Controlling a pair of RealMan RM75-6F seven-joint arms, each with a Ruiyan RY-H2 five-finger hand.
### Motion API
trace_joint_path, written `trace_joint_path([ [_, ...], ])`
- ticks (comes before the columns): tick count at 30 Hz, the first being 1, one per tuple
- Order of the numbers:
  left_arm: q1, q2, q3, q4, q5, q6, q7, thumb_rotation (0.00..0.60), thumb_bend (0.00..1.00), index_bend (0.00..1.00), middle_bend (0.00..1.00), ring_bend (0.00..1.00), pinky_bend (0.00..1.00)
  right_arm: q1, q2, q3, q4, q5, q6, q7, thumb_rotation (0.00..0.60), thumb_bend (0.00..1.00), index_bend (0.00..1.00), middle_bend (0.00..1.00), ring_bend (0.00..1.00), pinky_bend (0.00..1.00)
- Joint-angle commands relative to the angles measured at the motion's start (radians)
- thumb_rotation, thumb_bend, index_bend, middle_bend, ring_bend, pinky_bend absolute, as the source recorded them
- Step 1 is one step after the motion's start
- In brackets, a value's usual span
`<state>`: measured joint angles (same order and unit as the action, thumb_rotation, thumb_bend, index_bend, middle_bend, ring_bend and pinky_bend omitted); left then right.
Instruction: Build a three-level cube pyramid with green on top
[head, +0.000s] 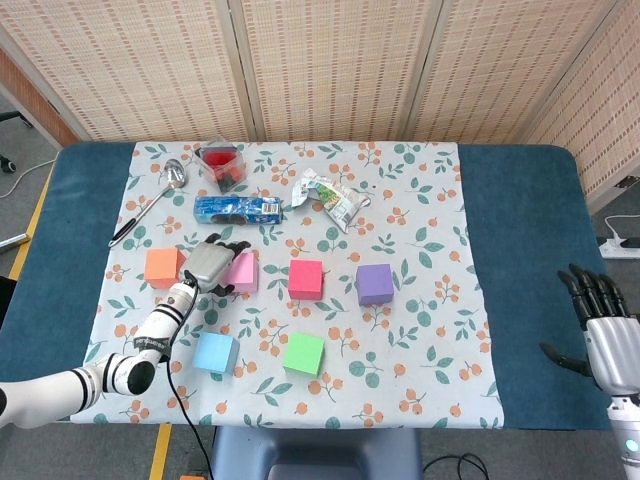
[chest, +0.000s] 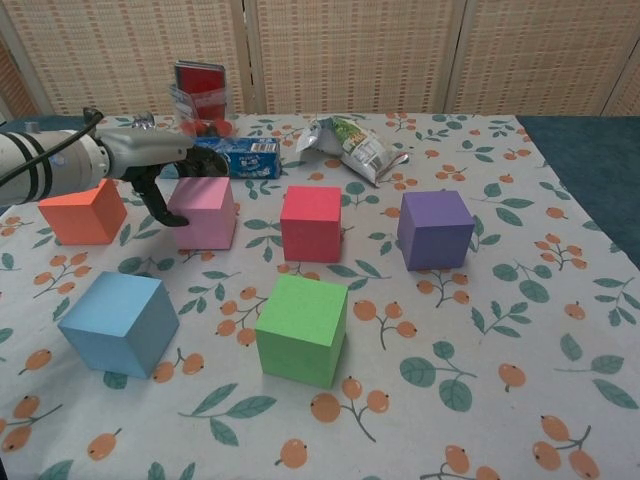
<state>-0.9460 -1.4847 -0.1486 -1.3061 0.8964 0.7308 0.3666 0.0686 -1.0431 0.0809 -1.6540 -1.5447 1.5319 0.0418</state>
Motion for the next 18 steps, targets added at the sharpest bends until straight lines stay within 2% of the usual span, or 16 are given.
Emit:
trace_joint_path([
  [1, -0.003, 0.005, -0.009, -0.013, 0.022, 0.002, -0.021, 0.6, 0.31, 0.16, 0.44, 0.41, 0.14, 0.0, 0.001, 0.0, 0.0, 0.001, 0.0, 0.001, 0.6, 0.0, 0.0, 0.0, 0.0, 0.0],
  [8, -0.026, -0.005, -0.011, -0.016, 0.053, -0.017, -0.029, 0.6, 0.31, 0.16, 0.43, 0.4, 0.13, -0.005, 0.002, -0.001, 0.004, 0.009, 0.003, 0.008, 0.6, 0.0, 0.0, 0.0, 0.0, 0.0],
  [18, -0.059, -0.045, -0.014, 0.009, 0.041, -0.032, -0.019, 0.6, 0.31, 0.16, 0.42, 0.39, 0.13, -0.012, 0.003, -0.002, 0.011, 0.022, 0.002, 0.012, 0.6, 0.0, 0.0, 0.0, 0.0, 0.0],
])
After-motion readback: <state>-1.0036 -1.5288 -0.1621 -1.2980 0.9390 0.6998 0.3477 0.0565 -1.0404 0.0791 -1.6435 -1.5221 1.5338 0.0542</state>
